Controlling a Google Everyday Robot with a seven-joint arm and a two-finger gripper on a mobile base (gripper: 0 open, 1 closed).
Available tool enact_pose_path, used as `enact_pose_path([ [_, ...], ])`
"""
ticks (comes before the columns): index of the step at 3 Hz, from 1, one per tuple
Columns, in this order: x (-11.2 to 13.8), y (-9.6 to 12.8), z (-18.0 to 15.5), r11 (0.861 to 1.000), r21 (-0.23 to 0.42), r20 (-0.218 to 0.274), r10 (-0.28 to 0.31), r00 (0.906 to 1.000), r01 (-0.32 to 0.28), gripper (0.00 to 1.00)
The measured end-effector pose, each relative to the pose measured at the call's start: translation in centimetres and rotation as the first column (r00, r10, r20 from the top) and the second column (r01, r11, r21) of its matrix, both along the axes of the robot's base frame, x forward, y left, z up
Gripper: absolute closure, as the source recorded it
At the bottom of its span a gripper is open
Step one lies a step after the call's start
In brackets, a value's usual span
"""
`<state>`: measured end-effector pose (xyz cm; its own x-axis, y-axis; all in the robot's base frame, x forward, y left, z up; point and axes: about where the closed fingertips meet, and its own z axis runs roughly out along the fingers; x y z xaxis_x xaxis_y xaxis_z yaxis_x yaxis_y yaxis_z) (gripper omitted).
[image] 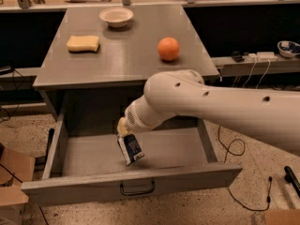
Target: Pick rxbar blueberry from top drawer and place on counter
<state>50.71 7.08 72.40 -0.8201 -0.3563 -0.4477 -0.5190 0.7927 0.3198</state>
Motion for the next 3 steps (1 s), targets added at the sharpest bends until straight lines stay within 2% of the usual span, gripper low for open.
enact_pose_path([
  [1, 2.0, -2.6, 4.3, 0.999, 0.003, 0.085, 0.046, 0.9953, -0.047, 1.0],
  [2, 5.3, -3.7, 8.7, 0.994, -0.026, 0.166, 0.105, 0.9805, -0.102, 1.0],
  [3, 9.5, -3.5, 13.3, 0.987, -0.068, 0.244, 0.159, 0.9567, -0.147, 1.0],
])
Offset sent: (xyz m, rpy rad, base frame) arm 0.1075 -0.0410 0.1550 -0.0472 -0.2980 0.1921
